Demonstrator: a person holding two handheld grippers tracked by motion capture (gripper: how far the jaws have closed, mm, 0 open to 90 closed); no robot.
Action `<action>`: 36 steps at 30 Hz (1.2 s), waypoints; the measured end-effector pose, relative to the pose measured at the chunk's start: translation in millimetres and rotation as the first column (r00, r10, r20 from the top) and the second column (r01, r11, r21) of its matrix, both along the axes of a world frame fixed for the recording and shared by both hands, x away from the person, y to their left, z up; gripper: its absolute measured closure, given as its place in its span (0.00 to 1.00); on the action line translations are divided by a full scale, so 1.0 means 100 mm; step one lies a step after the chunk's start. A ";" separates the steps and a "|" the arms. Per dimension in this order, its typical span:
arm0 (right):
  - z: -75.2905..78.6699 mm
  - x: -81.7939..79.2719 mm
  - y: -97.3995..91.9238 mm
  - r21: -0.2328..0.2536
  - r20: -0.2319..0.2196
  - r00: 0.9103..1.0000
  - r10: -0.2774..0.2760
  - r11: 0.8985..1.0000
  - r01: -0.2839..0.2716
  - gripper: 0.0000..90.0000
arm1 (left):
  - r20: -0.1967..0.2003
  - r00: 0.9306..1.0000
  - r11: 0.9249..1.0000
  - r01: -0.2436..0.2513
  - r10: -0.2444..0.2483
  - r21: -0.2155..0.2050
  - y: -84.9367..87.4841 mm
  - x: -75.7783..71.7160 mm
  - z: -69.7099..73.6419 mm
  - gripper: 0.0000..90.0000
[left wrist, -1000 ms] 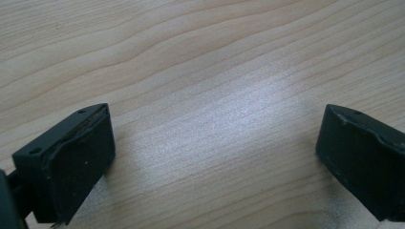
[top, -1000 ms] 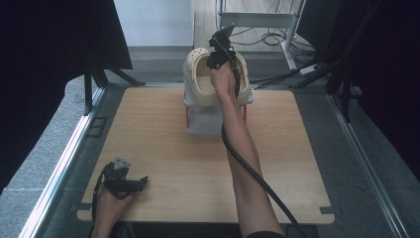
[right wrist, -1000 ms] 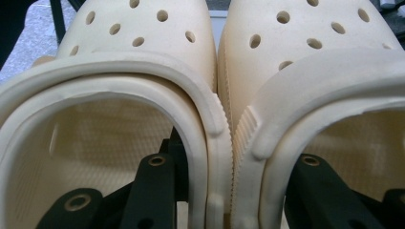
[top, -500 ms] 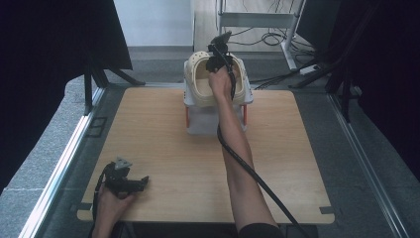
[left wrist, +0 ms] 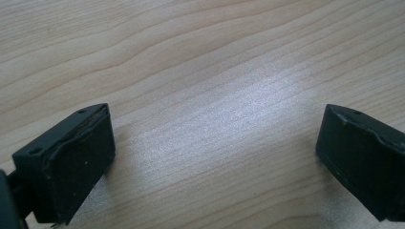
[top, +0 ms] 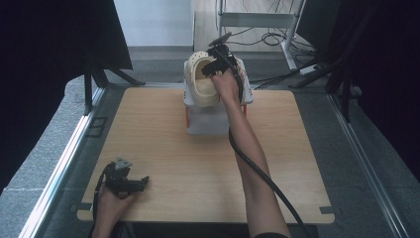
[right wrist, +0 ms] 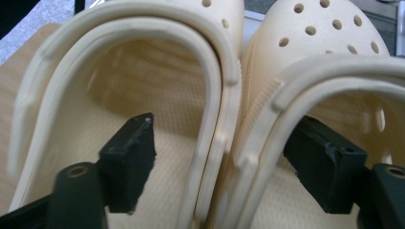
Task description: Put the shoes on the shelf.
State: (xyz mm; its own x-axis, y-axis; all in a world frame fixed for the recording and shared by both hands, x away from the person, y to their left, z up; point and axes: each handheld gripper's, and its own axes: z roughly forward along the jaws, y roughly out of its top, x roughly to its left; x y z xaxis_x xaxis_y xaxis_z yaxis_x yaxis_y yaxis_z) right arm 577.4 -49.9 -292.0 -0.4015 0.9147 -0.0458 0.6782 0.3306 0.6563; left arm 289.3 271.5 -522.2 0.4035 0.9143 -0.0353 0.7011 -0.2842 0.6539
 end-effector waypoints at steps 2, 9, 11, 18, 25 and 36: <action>0.01 -0.04 -0.02 0.000 0.007 1.000 0.016 1.000 -0.016 0.25 | 0.001 1.000 1.000 -0.001 0.001 0.001 0.00 0.00 0.00 0.00; 0.04 -0.21 -0.11 -0.007 0.013 0.996 0.085 0.996 -0.085 0.19 | 0.000 1.000 1.000 0.000 0.000 0.001 -0.01 0.00 0.00 0.00; 0.05 -0.25 -0.13 -0.008 0.019 0.995 0.101 0.995 -0.100 0.17 | 0.000 1.000 1.000 0.000 0.000 0.001 -0.01 0.00 0.00 0.00; 0.09 -0.37 -0.16 0.013 0.007 0.985 0.170 0.985 -0.171 0.11 | 0.007 1.000 1.000 -0.004 0.004 0.001 -0.01 0.00 0.00 0.00; 0.11 -0.52 -0.18 -0.004 0.035 0.968 0.249 0.969 -0.249 0.00 | 0.005 1.000 1.000 -0.004 0.004 0.001 -0.01 0.00 0.00 0.00; 0.16 -0.86 -0.32 0.038 0.067 0.944 0.324 0.944 -0.327 0.00 | -0.002 1.000 1.000 -0.001 0.001 0.000 -0.01 0.00 0.00 0.00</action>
State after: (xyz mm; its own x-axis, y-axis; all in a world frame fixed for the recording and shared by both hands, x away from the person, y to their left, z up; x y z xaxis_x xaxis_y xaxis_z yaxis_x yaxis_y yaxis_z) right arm 491.8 -81.6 -275.6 -0.6754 0.7364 -0.0383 0.4984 0.4941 0.7124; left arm 289.1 270.6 -522.2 0.4026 0.9147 -0.0361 0.7024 -0.2834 0.6529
